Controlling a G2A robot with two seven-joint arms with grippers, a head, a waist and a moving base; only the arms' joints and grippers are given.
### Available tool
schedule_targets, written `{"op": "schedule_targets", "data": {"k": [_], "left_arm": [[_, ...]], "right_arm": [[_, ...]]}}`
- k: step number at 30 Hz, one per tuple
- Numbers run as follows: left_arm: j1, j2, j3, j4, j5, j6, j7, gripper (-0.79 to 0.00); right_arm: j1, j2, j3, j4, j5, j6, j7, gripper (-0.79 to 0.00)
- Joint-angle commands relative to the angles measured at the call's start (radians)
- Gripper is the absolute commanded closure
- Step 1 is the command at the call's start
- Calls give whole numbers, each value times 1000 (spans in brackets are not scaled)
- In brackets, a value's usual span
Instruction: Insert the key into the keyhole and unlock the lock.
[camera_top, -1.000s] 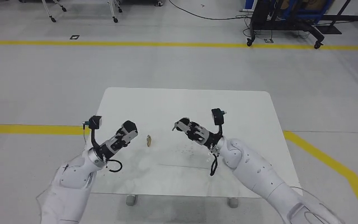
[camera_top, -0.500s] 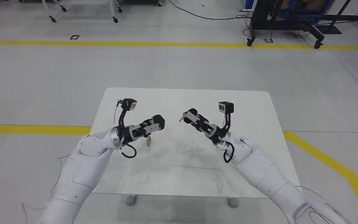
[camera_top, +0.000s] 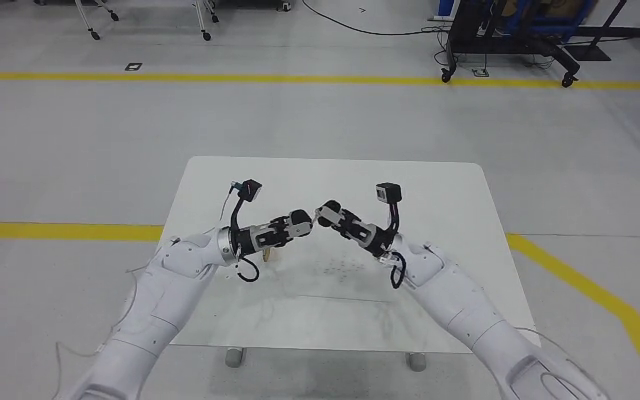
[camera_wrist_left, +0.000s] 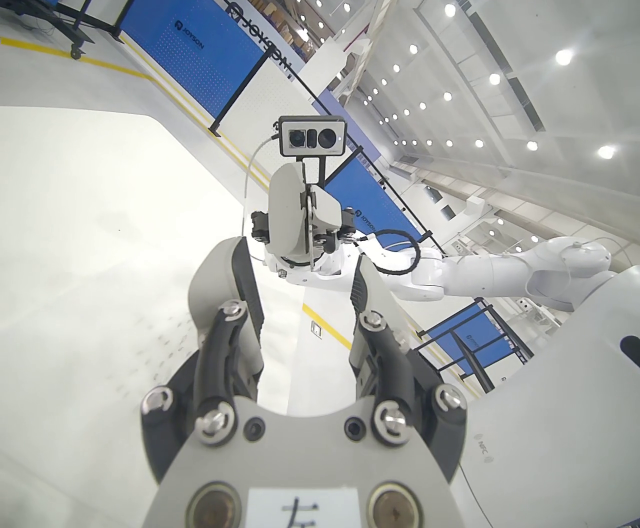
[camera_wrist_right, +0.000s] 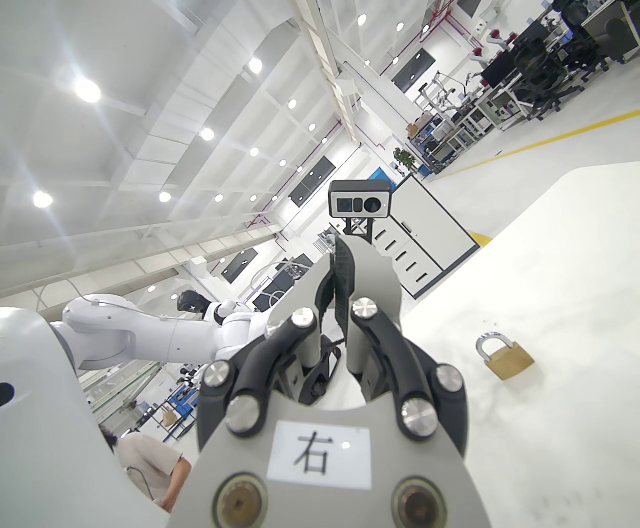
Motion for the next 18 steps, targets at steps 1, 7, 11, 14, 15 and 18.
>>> {"op": "schedule_targets", "data": {"k": [1, 7, 11, 14, 15, 18], "left_arm": [[0, -1, 4, 1, 2, -15, 9, -382], [-5, -3, 13, 13, 9, -18, 20, -326], [-10, -4, 18, 18, 14, -21, 25, -148], [-11, -4, 16, 25, 37, -21, 43, 0], [-11, -4, 15, 26, 51, -20, 54, 0], [-8, -5, 15, 25, 71, -16, 82, 0]], "right_arm": [[1, -8, 9, 10, -31, 0, -5, 0], [-3, -26, 26, 10, -96, 0, -8, 0], [-9, -34, 39, 11, -140, 0, -30, 0], [-10, -38, 48, 21, -177, 0, -46, 0], [-11, -39, 50, 22, -186, 0, -53, 0], [-12, -41, 57, 24, -211, 0, -64, 0]]}}
